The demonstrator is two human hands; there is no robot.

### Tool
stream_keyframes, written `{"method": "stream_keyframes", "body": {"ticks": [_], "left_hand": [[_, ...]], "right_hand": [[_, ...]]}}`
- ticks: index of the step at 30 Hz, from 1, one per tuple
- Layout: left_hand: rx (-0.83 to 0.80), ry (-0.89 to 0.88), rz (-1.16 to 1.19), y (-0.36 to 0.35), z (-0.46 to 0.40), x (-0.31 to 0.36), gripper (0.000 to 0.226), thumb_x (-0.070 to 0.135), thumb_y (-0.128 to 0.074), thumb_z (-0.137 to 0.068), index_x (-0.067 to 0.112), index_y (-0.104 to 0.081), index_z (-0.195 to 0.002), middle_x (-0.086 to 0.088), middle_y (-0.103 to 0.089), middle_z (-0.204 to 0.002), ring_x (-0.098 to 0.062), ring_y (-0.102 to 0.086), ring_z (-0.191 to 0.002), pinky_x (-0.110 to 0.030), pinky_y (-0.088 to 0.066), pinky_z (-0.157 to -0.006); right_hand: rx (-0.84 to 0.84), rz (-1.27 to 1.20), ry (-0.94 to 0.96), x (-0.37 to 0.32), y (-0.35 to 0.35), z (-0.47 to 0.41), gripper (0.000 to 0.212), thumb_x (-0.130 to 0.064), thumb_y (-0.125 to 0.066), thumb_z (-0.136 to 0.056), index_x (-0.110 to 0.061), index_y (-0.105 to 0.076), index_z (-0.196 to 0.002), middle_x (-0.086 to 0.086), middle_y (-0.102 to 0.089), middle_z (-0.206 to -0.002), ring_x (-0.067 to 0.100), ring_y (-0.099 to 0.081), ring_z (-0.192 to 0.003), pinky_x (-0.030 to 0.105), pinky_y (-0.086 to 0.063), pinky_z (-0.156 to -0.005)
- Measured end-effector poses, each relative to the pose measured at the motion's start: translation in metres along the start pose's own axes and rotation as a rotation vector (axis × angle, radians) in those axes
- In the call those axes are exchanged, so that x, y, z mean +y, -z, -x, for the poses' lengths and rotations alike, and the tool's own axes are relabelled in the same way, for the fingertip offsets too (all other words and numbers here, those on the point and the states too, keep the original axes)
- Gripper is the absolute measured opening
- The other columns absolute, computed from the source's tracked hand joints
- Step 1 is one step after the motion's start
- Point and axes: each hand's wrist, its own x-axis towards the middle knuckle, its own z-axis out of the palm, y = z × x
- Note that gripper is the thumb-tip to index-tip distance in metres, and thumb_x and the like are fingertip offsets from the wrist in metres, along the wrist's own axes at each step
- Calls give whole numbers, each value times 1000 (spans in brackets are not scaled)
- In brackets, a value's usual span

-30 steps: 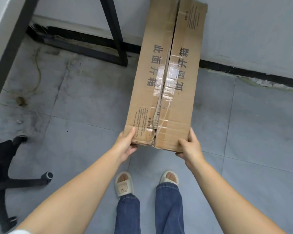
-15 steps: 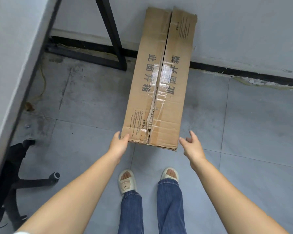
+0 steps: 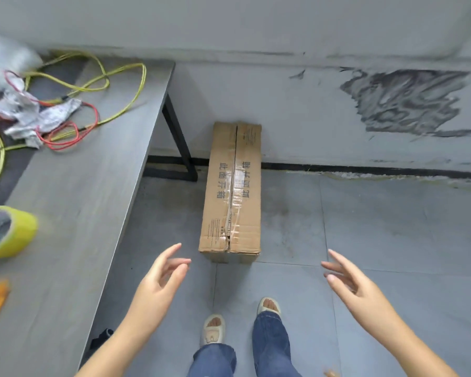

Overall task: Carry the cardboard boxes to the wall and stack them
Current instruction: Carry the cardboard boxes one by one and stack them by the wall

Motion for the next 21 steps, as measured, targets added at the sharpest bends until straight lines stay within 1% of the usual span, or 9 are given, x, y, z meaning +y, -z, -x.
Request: {"method": "stream_keyframes", "body": {"ticks": [2, 3, 5, 8, 10, 12, 15, 18, 21], "left_hand": [[-34, -59, -10, 7, 10, 8, 56, 63, -53, -67, 44, -50, -120, 13, -69, -106, -9, -62, -108, -45, -43, -103], [-55, -93, -9, 9, 13, 14, 56, 63, -53, -67, 43, -50, -120, 13, -69, -106, -9, -62, -108, -46, -43, -103], [-111, -173, -11, 14, 19, 25, 57, 62, -53, -68, 41, -50, -120, 14, -69, -105, -8, -62, -105, -42, -45, -101], [-201, -281, -16, 18, 29, 42, 46, 56, -60, -82, 38, -50, -123, 13, -69, -105, -8, -63, -102, -35, -48, -97], [-257, -328, -1, 23, 36, 48, 38, 44, -57, -87, 35, -51, -124, 10, -69, -105, -9, -64, -102, -31, -50, -94], [-332, -374, -10, 26, 44, 53, 39, 49, -59, -87, 35, -51, -123, 8, -70, -106, -10, -64, -102, -28, -49, -93], [-510, -415, -45, 19, 54, 56, 62, 62, -56, -69, 35, -50, -124, 6, -69, -109, -9, -64, -104, -33, -48, -93], [-714, -441, -132, -7, 67, 57, 79, 83, -61, -56, 40, -53, -122, 7, -69, -112, -10, -63, -108, -36, -47, -94], [-867, -493, -212, -43, 91, 62, 69, 87, -57, -55, 53, -57, -115, 9, -69, -110, -12, -62, -110, -44, -48, -96]], "right_hand": [[124, -58, 59, -10, 2, 22, 75, -83, -63, -55, -47, -48, -119, -26, -67, -109, -1, -61, -107, 17, -46, -95], [183, -93, 84, -13, 0, 33, 84, -89, -60, -48, -46, -49, -119, -28, -66, -109, 0, -61, -107, 20, -46, -96], [281, -148, 130, -24, -12, 58, 76, -84, -61, -55, -45, -49, -119, -29, -65, -110, 2, -61, -110, 26, -47, -98], [403, -237, 160, -31, -38, 104, 42, -51, -59, -80, -45, -48, -120, -28, -63, -114, 3, -60, -113, 38, -44, -103], [508, -285, 153, -27, -55, 139, 62, -73, -61, -69, -46, -47, -123, -27, -62, -118, 2, -60, -112, 35, -45, -101], [617, -314, 126, -19, -70, 175, 85, -89, -57, -53, -46, -45, -126, -27, -60, -121, 1, -61, -111, 33, -45, -99], [804, -380, 75, 2, -89, 230, 87, -89, -58, -53, -45, -45, -127, -24, -61, -122, 2, -61, -111, 34, -45, -98], [995, -462, 6, 24, -109, 283, 75, -80, -61, -59, -46, -45, -124, -14, -63, -124, 0, -62, -109, 32, -46, -97], [1187, -543, -56, 49, -132, 335, 89, -90, -61, -45, -45, -47, -122, -14, -63, -122, 2, -61, -111, 35, -46, -98]]}}
